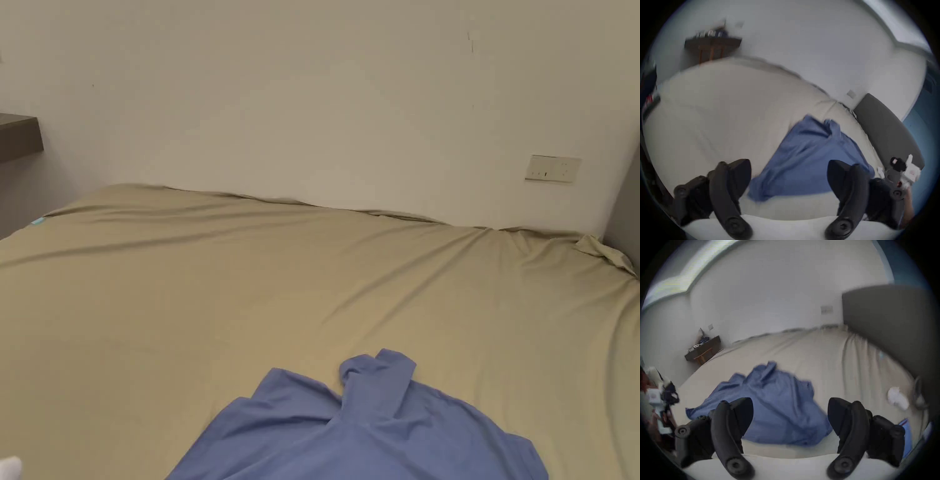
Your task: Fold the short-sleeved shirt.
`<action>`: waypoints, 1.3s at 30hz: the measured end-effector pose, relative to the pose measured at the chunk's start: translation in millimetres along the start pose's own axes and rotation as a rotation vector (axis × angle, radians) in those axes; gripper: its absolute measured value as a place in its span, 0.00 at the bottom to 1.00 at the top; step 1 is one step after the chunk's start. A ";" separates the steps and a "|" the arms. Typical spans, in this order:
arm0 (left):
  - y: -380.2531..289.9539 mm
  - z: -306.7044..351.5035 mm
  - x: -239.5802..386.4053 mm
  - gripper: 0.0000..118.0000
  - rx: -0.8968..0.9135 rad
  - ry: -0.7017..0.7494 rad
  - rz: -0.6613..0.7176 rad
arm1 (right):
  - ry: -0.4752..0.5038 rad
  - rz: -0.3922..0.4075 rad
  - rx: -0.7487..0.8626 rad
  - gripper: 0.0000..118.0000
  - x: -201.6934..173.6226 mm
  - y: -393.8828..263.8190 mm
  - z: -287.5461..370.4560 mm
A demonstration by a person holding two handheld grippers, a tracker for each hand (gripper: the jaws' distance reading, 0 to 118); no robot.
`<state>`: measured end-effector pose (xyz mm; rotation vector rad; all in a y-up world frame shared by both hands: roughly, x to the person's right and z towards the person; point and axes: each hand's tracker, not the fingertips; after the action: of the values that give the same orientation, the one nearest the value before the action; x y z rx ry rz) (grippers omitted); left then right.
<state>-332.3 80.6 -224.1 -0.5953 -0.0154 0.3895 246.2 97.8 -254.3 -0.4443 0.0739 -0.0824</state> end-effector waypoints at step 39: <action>-39.8 -109.5 -33.2 0.08 -0.508 0.067 -0.126 | 0.129 0.149 -0.117 0.02 -53.2 56.2 -113.2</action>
<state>-335.3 -21.1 -290.0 -1.1033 -0.0893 0.2404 186.8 105.3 -377.6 -0.5485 0.2396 0.0404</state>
